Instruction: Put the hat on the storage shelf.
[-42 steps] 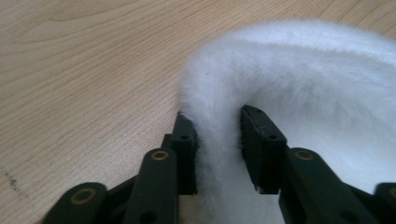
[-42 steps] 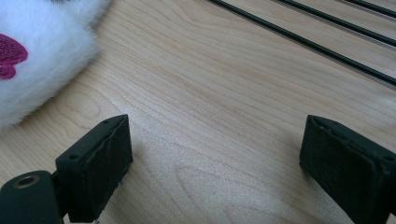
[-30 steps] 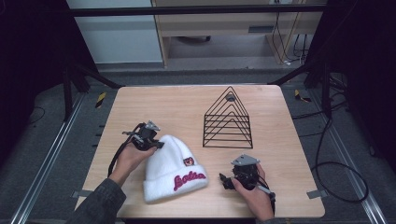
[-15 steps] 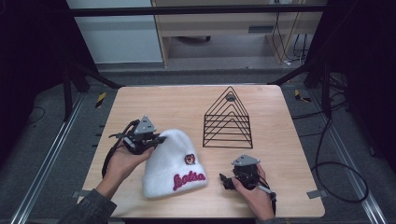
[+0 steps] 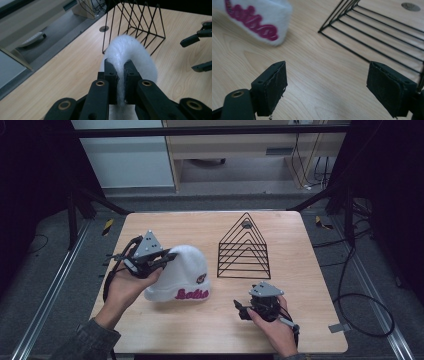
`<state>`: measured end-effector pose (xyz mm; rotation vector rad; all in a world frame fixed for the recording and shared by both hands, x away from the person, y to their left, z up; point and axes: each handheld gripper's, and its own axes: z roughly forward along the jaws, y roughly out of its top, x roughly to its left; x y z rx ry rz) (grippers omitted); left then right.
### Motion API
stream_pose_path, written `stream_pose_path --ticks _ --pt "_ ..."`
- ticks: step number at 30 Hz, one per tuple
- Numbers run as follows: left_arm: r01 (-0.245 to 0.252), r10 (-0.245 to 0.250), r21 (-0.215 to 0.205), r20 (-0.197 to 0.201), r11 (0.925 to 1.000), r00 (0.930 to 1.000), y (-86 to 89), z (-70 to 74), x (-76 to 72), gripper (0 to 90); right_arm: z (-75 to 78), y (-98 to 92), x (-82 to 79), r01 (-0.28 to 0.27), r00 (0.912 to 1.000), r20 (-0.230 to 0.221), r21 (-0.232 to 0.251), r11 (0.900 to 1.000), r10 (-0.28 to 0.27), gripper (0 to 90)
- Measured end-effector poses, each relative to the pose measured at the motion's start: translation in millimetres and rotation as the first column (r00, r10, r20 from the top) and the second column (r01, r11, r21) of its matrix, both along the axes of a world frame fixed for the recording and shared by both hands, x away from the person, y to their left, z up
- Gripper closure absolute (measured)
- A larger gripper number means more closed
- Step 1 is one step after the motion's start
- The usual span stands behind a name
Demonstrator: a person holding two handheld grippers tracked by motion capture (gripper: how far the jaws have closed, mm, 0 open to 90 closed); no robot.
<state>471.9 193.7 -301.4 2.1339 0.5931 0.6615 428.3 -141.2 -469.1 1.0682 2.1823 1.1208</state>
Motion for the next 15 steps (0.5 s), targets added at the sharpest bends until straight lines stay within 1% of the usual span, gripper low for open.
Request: stream_pose_path --ticks 2,6,7,9,10,11,13,14,15 --pt "-0.005 0.005 -0.004 0.016 1.0000 0.9999 -0.1 6.8 1.8 84.3 6.6 2.4 -0.9 -0.010 0.9999 0.010 0.014 1.000 0.010 18.0" --pt "-0.004 0.007 -0.044 0.051 0.9990 0.9987 2.3 20.9 4.9 84.3 21.2 8.5 -1.6 -0.038 0.9986 0.039 0.039 0.999 0.037 20.4" --pt "-0.007 0.009 -0.041 0.063 0.9992 0.9980 2.8 25.3 6.5 84.3 24.8 10.3 -1.6 -0.045 0.9981 0.044 0.043 0.998 0.043 21.1" --pt "-0.004 0.007 -0.041 0.071 0.9992 0.9974 3.3 31.7 8.9 84.3 31.6 14.4 -1.2 -0.061 0.9965 0.060 0.046 0.997 0.058 23.2" --pt "-0.004 0.007 -0.041 0.071 0.9992 0.9974 3.3 31.7 8.9 84.3 31.6 14.4 -1.2 -0.061 0.9965 0.060 0.046 0.997 0.058 23.2" --pt "-0.001 0.005 -0.050 0.077 0.9987 0.9970 3.3 37.4 10.5 84.3 39.6 20.1 -0.4 -0.082 0.9943 0.072 0.043 0.996 0.079 24.6" --pt "0.009 -0.005 -0.042 0.100 0.9991 0.9950 1.5 46.8 11.8 84.3 44.1 23.4 0.4 -0.095 0.9923 0.083 0.038 0.995 0.091 25.7" --pt "0.015 -0.010 -0.045 0.101 0.9989 0.9948 0.7 50.0 12.6 84.3 46.9 25.5 0.7 -0.102 0.9913 0.087 0.041 0.994 0.098 25.9" --pt "0.017 -0.014 -0.033 0.106 0.9993 0.9943 -0.2 53.1 13.4 84.3 49.4 27.4 1.5 -0.111 0.9899 0.093 0.043 0.993 0.107 26.1"
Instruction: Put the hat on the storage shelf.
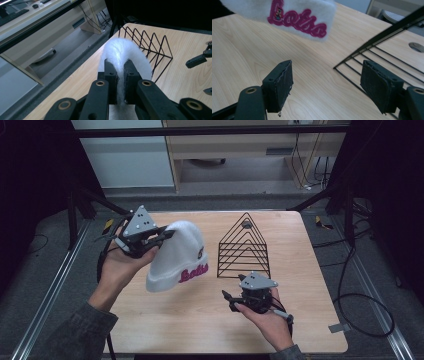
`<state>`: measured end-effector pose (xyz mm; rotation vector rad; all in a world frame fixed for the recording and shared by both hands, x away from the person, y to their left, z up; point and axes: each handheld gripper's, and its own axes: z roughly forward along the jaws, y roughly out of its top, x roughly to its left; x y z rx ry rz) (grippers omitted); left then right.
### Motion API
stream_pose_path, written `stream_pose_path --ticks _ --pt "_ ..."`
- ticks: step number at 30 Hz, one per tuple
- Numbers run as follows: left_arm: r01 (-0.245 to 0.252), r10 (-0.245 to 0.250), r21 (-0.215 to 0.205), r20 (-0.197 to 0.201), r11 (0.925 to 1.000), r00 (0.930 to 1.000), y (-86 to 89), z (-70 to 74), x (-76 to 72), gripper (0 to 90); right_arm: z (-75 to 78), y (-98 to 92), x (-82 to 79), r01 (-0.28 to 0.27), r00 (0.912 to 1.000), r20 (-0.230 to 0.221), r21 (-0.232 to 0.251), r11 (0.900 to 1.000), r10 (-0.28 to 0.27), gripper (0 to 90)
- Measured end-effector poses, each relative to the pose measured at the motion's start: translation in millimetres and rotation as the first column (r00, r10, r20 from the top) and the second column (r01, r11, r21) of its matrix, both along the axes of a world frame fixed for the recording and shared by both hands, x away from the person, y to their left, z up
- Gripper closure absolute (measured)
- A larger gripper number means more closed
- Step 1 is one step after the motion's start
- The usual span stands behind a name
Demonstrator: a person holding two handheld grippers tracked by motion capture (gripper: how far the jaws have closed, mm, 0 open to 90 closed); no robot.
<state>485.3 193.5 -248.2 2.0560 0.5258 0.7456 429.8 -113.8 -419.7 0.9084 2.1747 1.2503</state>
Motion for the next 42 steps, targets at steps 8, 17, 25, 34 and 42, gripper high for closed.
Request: stream_pose_path --ticks 8,17,25,34,42 --pt "0.037 -0.037 -0.015 0.034 0.9992 0.9988 -6.2 16.8 -0.2 84.3 15.5 12.9 8.8 -0.037 0.9991 0.020 0.006 0.999 0.037 28.1" --pt "0.096 -0.094 -0.028 0.074 0.9950 0.9928 -6.9 31.0 -11.1 84.3 33.9 29.5 24.5 -0.081 0.9966 0.016 0.012 0.997 0.081 23.0" --pt "0.133 -0.131 -0.017 0.095 0.9910 0.9868 -6.3 36.0 -16.5 84.3 43.0 36.5 39.8 -0.102 0.9948 0.007 0.017 0.995 0.102 21.8" --pt "0.149 -0.145 -0.033 0.102 0.9883 0.9842 -9.1 34.4 -11.9 84.3 35.7 53.3 52.4 -0.226 0.9723 -0.060 0.009 0.974 0.226 50.5" --pt "0.132 -0.128 -0.043 0.101 0.9903 0.9867 -11.7 34.1 -9.9 84.3 36.7 58.8 52.0 -0.253 0.9668 -0.033 0.019 0.967 0.253 75.7"
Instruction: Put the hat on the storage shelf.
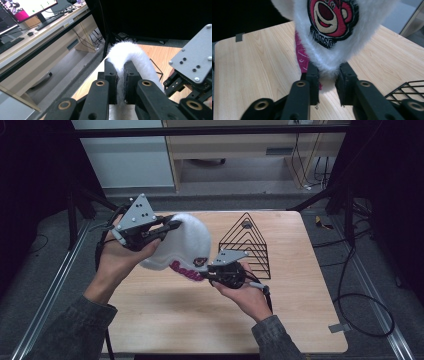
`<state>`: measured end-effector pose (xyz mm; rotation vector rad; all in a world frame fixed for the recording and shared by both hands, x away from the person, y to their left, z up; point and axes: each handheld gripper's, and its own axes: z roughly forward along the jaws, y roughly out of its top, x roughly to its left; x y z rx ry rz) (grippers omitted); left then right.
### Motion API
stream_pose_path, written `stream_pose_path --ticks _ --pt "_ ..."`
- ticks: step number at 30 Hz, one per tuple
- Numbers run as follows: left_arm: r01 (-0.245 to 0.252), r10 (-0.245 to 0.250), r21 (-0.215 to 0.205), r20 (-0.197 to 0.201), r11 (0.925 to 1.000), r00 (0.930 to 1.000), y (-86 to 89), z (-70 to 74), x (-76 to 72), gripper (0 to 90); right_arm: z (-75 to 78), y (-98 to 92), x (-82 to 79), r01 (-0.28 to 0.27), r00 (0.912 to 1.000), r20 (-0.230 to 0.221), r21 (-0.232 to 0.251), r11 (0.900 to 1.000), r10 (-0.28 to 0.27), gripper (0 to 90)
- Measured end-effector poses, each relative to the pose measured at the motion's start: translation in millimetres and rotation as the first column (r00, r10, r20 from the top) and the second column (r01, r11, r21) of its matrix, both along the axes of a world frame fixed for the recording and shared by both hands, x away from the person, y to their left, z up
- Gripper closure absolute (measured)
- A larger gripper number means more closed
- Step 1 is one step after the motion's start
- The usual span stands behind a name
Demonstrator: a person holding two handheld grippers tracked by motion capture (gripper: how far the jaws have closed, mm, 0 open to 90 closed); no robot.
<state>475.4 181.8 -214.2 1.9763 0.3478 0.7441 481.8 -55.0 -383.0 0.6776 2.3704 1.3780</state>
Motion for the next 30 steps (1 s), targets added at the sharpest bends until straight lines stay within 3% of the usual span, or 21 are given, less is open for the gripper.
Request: stream_pose_path --ticks 5,15,30 --pt "-0.062 0.061 -0.001 -0.025 0.9981 0.9978 4.3 -1.2 8.3 84.2 7.3 -5.8 -2.9 0.016 0.9998 0.013 -0.027 1.000 -0.016 78.4" --pt "-0.075 0.073 -0.048 -0.040 0.9960 0.9965 5.0 1.7 15.6 84.1 28.8 -31.2 -1.2 0.052 0.9979 0.041 -0.062 0.997 -0.050 80.4" --pt "-0.122 0.119 -0.105 -0.033 0.9869 0.9924 -5.5 15.5 32.5 84.1 72.0 -63.0 20.2 0.113 0.9912 0.080 -0.088 0.990 -0.106 81.8"
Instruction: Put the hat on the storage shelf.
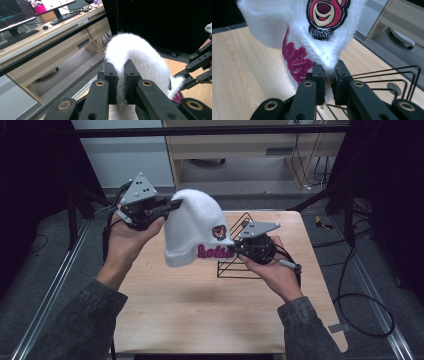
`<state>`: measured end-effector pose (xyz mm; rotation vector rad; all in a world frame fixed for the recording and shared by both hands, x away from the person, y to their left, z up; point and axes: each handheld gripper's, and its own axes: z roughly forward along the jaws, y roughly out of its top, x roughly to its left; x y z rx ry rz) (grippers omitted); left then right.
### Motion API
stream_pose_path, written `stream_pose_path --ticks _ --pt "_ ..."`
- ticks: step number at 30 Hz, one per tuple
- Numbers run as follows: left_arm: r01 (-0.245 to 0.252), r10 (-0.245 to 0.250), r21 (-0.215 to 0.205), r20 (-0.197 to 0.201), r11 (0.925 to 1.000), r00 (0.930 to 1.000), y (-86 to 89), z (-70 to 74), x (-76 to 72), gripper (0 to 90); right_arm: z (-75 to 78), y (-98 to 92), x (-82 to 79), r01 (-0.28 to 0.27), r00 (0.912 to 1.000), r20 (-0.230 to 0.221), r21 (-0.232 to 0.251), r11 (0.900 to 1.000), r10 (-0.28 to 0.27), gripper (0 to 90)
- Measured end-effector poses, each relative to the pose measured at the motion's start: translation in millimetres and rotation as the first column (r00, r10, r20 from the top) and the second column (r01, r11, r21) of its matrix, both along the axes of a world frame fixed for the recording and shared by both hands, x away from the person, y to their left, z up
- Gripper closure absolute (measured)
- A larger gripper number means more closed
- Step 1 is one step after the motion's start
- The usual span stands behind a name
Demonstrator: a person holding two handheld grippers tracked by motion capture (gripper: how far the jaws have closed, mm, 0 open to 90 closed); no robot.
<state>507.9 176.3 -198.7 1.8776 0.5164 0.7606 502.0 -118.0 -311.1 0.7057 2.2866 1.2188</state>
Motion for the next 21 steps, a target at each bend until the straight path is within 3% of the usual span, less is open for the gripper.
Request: stream_pose_path --ticks 11,21 --pt "-0.010 0.010 -0.033 0.009 0.9994 0.9999 -3.3 8.9 13.1 84.0 18.7 -7.2 18.4 0.019 0.9997 0.014 -0.017 1.000 -0.018 82.3" --pt "-0.001 0.001 -0.057 0.000 0.9984 1.0000 -17.2 10.0 28.1 84.0 23.3 -16.5 34.3 0.054 0.9982 0.030 -0.028 0.998 -0.053 82.4"
